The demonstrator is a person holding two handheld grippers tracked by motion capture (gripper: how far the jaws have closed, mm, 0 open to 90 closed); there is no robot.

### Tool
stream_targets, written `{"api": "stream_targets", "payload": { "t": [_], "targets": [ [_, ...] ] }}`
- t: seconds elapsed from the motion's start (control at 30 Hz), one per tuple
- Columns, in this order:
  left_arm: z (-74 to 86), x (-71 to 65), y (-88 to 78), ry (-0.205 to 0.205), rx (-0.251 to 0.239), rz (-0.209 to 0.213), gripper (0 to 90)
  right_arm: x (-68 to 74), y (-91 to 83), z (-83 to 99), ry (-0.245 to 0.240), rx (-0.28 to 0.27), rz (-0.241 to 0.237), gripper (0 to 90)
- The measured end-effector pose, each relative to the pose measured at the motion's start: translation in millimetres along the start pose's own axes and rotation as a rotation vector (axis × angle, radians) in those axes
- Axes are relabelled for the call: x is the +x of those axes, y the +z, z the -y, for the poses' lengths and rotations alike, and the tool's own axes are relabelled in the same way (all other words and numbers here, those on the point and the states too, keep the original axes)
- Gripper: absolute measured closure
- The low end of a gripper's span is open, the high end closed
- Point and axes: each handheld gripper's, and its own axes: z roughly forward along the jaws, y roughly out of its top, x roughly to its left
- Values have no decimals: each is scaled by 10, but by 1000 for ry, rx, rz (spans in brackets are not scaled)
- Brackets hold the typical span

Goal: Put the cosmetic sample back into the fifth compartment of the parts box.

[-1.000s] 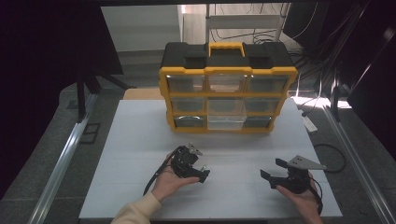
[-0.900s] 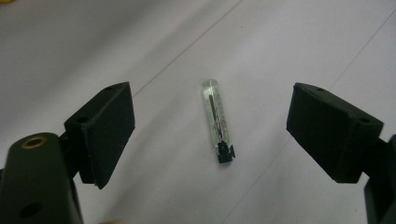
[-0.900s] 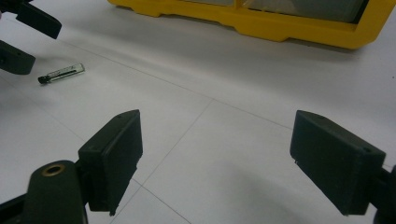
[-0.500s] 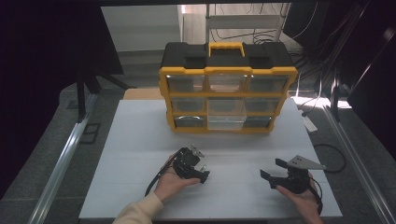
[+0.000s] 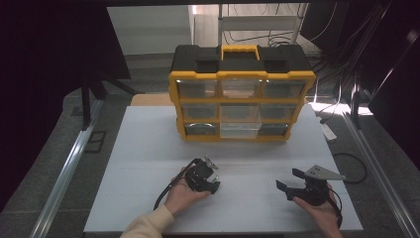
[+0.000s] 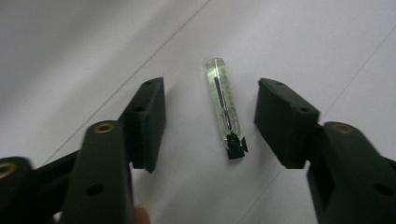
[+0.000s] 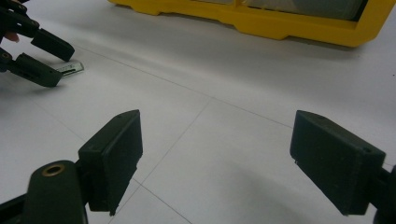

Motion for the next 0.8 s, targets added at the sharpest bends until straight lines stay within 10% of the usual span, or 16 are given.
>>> {"api": "stream_targets", "payload": {
  "t": [0.47,0.8],
  "targets": [
    [4,17,-35,-19,29,33,802,-7,-8,0,10,-6,-8,172],
    [14,17,-57,5,3,36,808,-7,-11,-1,7,-7,-7,172]
  ]
}}
